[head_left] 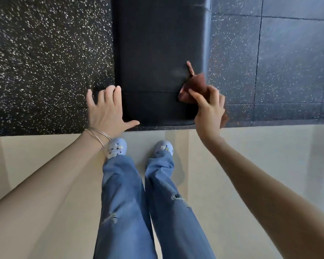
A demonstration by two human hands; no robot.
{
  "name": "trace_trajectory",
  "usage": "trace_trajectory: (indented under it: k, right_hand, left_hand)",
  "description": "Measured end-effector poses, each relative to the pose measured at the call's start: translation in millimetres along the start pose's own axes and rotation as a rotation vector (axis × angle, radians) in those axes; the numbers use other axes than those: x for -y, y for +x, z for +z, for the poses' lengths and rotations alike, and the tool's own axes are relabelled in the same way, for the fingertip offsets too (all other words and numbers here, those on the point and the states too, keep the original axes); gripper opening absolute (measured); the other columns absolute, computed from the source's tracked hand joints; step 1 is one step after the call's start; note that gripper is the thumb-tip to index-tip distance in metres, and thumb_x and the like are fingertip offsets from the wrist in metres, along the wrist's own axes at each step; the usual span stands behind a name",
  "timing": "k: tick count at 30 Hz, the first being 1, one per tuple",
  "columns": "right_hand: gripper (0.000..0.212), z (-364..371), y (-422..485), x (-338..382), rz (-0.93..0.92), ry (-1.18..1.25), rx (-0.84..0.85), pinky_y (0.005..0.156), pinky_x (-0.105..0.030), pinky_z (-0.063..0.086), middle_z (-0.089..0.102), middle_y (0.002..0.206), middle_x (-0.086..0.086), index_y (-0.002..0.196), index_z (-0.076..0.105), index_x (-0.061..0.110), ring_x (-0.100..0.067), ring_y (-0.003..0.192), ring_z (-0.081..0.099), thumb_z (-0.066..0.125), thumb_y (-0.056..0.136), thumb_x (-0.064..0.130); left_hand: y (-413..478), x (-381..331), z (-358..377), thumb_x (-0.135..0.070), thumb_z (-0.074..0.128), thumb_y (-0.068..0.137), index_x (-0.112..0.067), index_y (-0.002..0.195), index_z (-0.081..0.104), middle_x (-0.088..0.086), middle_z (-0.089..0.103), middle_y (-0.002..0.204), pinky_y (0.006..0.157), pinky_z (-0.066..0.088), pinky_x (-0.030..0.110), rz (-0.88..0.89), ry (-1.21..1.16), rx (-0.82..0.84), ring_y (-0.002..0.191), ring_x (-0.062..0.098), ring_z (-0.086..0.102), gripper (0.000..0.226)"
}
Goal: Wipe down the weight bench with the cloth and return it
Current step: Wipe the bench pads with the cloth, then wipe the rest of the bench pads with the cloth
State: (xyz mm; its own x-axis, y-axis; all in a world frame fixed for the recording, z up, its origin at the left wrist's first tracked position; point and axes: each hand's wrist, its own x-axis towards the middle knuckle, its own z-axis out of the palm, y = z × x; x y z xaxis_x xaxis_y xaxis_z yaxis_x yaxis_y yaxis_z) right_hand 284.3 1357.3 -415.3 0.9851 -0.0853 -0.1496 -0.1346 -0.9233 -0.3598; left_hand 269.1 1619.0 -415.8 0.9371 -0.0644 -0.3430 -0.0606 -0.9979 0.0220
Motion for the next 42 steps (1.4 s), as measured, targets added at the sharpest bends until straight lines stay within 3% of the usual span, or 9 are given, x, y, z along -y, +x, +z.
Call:
trace_trajectory:
  k: [4,9,13,19,24,31,37,42]
  right_hand:
    - [0.058,3.4,-77.1,6.0,-0.005,0.049,0.137,0.093,-0.046,0.041,0.049,0.132,-0.016,0.118,0.066,0.019,-0.041,0.11,0.043,0.055,0.072,-0.013]
    - [0.061,-45.2,-59.3,29.2,0.037,-0.082,0.261,0.084,-0.046,0.041,0.042,0.137,-0.01,0.122,0.061,0.032,-0.037,0.117,0.038,0.051,0.076,-0.007]
    - [0.058,-117.8,-48.0,61.4,0.006,-0.155,0.229,0.084,-0.046,0.037,0.04,0.135,-0.008,0.125,0.056,0.039,-0.034,0.114,0.037,0.053,0.081,0.001]
    - [0.065,-233.9,-62.6,83.2,0.026,-0.216,0.173,0.085,-0.048,0.04,0.038,0.131,-0.01,0.131,0.047,0.039,-0.035,0.114,0.036,0.067,0.076,0.01]
    - [0.049,-319.5,-88.7,68.5,0.156,-0.239,0.016,0.085,-0.049,0.041,0.04,0.129,-0.012,0.13,0.049,0.037,-0.036,0.114,0.037,0.052,0.089,0.011]
    - [0.043,-398.0,-138.3,21.4,0.329,-0.275,-0.073,0.092,-0.048,0.042,0.04,0.133,-0.012,0.132,0.049,0.034,-0.034,0.117,0.037,0.05,0.094,0.014]
    - [0.043,-448.6,-173.9,-38.6,0.44,-0.292,-0.127,0.084,-0.04,0.043,0.042,0.131,-0.011,0.132,0.05,0.032,-0.032,0.114,0.04,0.049,0.094,0.011]
    - [0.047,-495.1,-196.7,-115.3,0.488,-0.32,-0.146,0.085,-0.042,0.045,0.043,0.131,-0.01,0.132,0.049,0.035,-0.032,0.114,0.041,0.05,0.093,0.01]
  left_hand:
    - [-1.5,-6.0,-7.3,-0.066,0.072,0.059,0.002,0.138,0.03,0.016,0.042,0.136,0.107,0.021,0.061,-0.026,0.033,0.059,0.112,0.034,0.049,0.112]
    - [-2.0,-14.2,-55.7,-0.063,0.06,0.074,-0.01,0.141,0.029,0.009,0.041,0.139,0.108,0.024,0.055,0.15,0.128,0.159,0.119,0.029,0.046,0.091]
    - [-8.4,-21.5,-130.6,-0.052,0.059,0.079,-0.012,0.137,0.036,0.009,0.042,0.137,0.105,0.029,0.045,0.364,0.128,0.092,0.119,0.029,0.044,0.073]
    - [-27.4,-41.6,-246.3,-0.052,0.056,0.081,-0.013,0.136,0.042,0.01,0.046,0.136,0.109,0.024,0.047,0.607,0.19,-0.04,0.125,0.029,0.041,0.068]
    - [-39.2,-72.4,-316.4,-0.056,0.048,0.085,-0.014,0.131,0.05,0.01,0.053,0.13,0.106,0.026,0.049,0.755,0.202,-0.208,0.123,0.03,0.044,0.063]
    - [-44.7,-162.5,-367.5,-0.06,0.042,0.087,-0.019,0.138,0.043,0.01,0.047,0.138,0.108,0.025,0.047,0.949,0.237,-0.265,0.129,0.028,0.038,0.065]
    - [-55.5,-275.8,-386.6,-0.062,0.035,0.088,-0.023,0.142,0.033,0.006,0.037,0.147,0.114,0.018,0.049,1.068,0.292,-0.288,0.138,0.026,0.028,0.066]
    - [-68.6,-379.8,-395.6,-0.062,0.035,0.089,-0.025,0.143,0.03,0.006,0.034,0.148,0.115,0.015,0.05,1.113,0.295,-0.294,0.14,0.026,0.024,0.065]
